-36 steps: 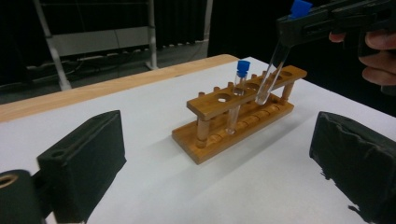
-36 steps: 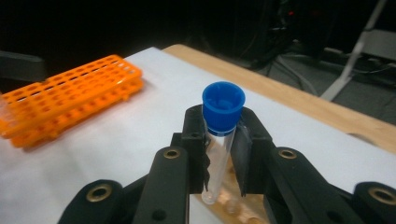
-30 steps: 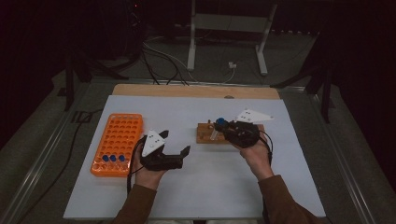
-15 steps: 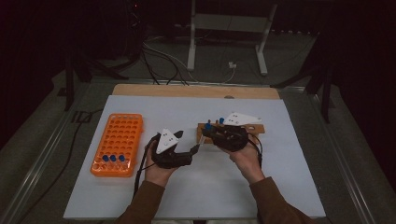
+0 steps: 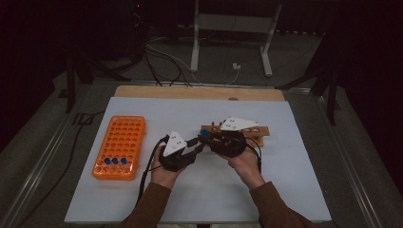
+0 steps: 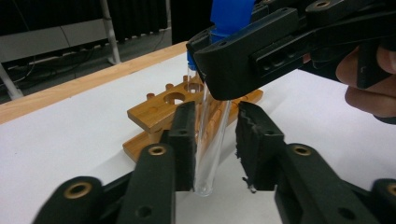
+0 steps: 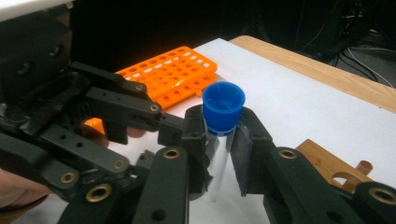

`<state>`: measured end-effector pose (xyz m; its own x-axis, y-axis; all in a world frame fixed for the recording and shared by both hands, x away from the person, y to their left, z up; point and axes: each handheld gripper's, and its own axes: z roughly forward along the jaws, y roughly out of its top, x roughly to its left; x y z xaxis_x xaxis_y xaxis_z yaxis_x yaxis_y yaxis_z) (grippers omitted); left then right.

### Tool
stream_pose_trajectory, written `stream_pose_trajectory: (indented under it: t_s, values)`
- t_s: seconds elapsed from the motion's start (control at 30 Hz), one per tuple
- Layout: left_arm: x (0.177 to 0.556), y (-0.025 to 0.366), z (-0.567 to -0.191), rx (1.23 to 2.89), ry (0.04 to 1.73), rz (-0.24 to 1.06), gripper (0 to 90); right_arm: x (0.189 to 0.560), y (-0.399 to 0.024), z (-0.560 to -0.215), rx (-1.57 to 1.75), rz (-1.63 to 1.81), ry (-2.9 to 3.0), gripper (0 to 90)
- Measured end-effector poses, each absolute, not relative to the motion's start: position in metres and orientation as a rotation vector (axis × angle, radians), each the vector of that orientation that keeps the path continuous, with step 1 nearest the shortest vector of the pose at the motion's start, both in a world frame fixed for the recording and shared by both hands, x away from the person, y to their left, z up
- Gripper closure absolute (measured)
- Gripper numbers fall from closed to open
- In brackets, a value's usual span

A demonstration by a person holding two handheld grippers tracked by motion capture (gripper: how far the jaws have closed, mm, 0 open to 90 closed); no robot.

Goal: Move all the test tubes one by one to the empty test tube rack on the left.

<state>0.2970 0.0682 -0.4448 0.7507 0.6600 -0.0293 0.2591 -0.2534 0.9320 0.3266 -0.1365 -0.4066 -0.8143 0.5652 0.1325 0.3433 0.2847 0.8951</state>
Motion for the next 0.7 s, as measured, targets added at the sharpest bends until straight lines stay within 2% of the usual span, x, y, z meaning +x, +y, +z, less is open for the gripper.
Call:
stream_pose_trajectory:
  t_s: [0.13, 0.3, 0.47, 0.7]
  values:
    - [0.298, 0.068, -0.446, 1.844, 0.71, 0.455, 76.6, 0.326, -0.136, -0.407, 0.839, 1.545, 2.349, 76.7]
    - [0.296, 0.066, -0.447, 1.846, 0.7, 0.469, 77.8, 0.327, -0.137, -0.407, 0.833, 1.546, 2.36, 76.1]
    - [0.298, 0.069, -0.447, 1.845, 0.727, 0.475, 78.0, 0.328, -0.142, -0.407, 0.827, 1.582, 2.379, 52.7]
    - [0.301, 0.08, -0.444, 1.827, 0.775, 0.49, 78.0, 0.328, -0.158, -0.408, 0.853, 1.594, 2.34, 30.6]
